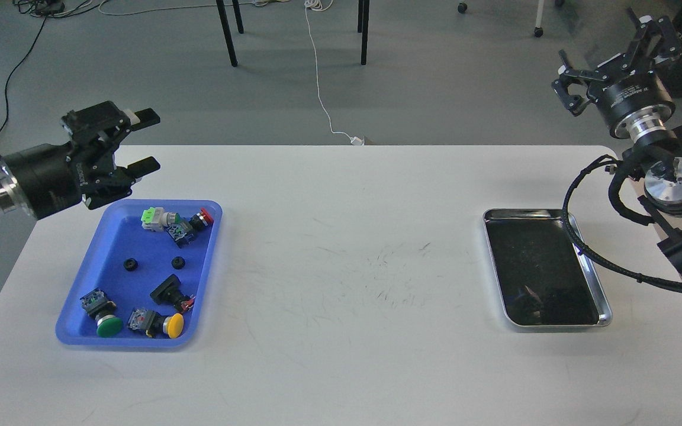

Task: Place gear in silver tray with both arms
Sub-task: 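Move the left gripper toward the blue tray, then lower the left gripper into the blue tray and grasp a black gear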

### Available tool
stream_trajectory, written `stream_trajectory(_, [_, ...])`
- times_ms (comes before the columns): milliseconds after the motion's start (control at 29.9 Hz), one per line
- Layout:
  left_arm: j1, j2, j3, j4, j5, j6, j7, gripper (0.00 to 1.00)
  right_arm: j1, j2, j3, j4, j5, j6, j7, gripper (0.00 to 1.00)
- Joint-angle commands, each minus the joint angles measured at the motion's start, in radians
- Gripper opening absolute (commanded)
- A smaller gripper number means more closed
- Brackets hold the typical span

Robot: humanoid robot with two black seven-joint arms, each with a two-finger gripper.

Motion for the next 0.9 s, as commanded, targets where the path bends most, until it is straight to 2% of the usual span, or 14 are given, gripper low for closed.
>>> stream_trajectory(0, [0.012,0.000,0.001,-0.025,0.132,0.034,-0.002,0.94,0.000,-0.018,0.005,0.004,0.000,0.000,-0.001,0.99])
stream_trajectory(201, [0.050,-0.020,0.062,-0.015,0.437,0.078,-0.003,0.94,0.020,-0.018,-0.010,-0.001,-0.001,-0.002,-0.001,0.99])
stream_trajectory(368, [0.055,-0.031,0.151,-0.015,0.765,0.244,-0.020,0.94,0.026,-0.018,-0.010,-0.001,-0.001,-0.002,-0.001,0.99])
stream_trajectory(535, [0.056,-0.032,0.159,0.039,0.968,0.278,-0.028,0.94,0.020,-0.014,-0.010,0.005,-0.001,0.000,-0.001,0.99])
stream_trajectory(702, [0.067,-0.038,0.203,0.137,1.125,0.368,-0.120,0.90,0.020,0.003,-0.007,0.004,-0.001,0.002,0.000,0.99])
stream_trajectory(802, [0.067,-0.073,0.239,0.205,1.171,0.404,-0.126,0.88,0.021,0.006,0.000,0.008,-0.001,0.002,0.000,0.99])
stream_trajectory(869, [0.067,-0.089,0.254,0.240,1.229,0.421,-0.129,0.82,0.021,0.009,0.009,0.023,0.000,0.000,0.000,0.99])
